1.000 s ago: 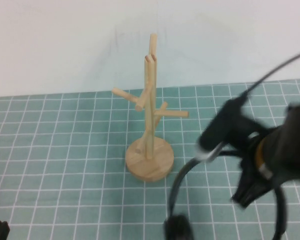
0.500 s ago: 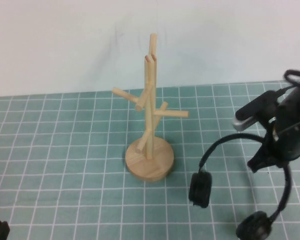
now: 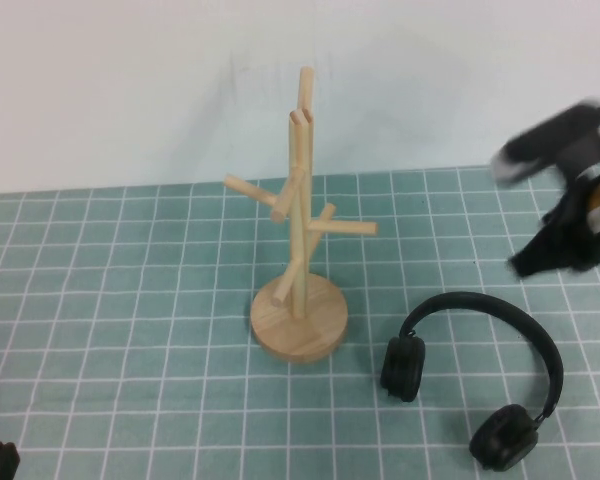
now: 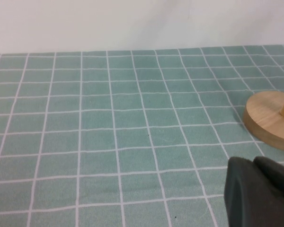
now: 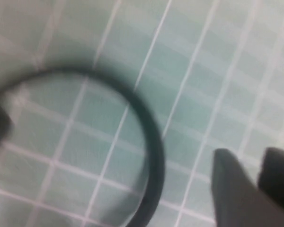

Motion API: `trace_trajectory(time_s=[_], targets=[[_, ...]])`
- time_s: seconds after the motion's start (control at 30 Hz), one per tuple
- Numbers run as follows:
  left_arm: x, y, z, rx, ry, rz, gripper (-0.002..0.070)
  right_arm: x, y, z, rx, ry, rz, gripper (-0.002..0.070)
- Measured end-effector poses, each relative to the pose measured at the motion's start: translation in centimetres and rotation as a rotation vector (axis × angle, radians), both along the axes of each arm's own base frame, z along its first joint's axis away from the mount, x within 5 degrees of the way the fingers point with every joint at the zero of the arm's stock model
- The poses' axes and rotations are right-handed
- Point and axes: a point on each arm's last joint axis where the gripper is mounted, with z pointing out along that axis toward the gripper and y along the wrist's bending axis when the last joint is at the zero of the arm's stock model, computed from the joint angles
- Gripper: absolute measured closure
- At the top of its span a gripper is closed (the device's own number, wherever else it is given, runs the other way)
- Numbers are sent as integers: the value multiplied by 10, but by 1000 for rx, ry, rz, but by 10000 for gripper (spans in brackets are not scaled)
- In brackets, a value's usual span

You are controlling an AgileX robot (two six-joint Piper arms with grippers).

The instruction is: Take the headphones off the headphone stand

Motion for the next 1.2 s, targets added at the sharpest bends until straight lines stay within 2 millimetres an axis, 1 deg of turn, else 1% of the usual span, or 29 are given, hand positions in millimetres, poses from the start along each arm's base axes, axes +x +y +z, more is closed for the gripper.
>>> trace_trajectory(time_s=[0.03,0.1,0.13,0.2,0.23,0.27,0.3,0.37,0.43,0.47,0.5,0.57,0.7,0.77,0.83,1.07,1.13,1.17,1.2], targets=[[0,0,0,0,0,0,680,-8,-3,15,31,-38,-11,597],[0,0,0,0,0,0,680,-32,-14,54,132,-139,-50,647],[0,0,0,0,0,0,680,-46,-21,72,195,-193,-73,657],[0,0,0,0,0,0,680,-79,-37,103,320,-301,-116,672],[0,0,0,0,0,0,680,-93,-44,112,369,-348,-129,675],[0,0,0,0,0,0,680,-111,-53,120,429,-404,-143,678],[0,0,0,0,0,0,680,-129,-62,124,480,-458,-154,679],[0,0,0,0,0,0,680,-159,-79,117,544,-535,-175,681],[0,0,0,0,0,0,680,-187,-95,105,591,-629,-183,682],[0,0,0,0,0,0,680,-199,-102,96,594,-668,-179,682],[0,0,0,0,0,0,680,-210,-108,87,600,-705,-173,682],[0,0,0,0,0,0,680,-228,-118,76,623,-772,-157,682],[0,0,0,0,0,0,680,-260,-134,66,628,-919,-104,682],[0,0,0,0,0,0,680,-270,-139,65,619,-967,-87,682],[0,0,0,0,0,0,680,-274,-143,62,600,-979,-88,682],[0,0,0,0,0,0,680,-273,-148,48,554,-856,-180,682],[0,0,0,0,0,0,680,-273,-151,46,512,-850,-204,682],[0,0,0,0,0,0,680,-273,-151,49,499,-884,-182,682],[0,0,0,0,0,0,680,-273,-154,46,476,-858,-218,683]])
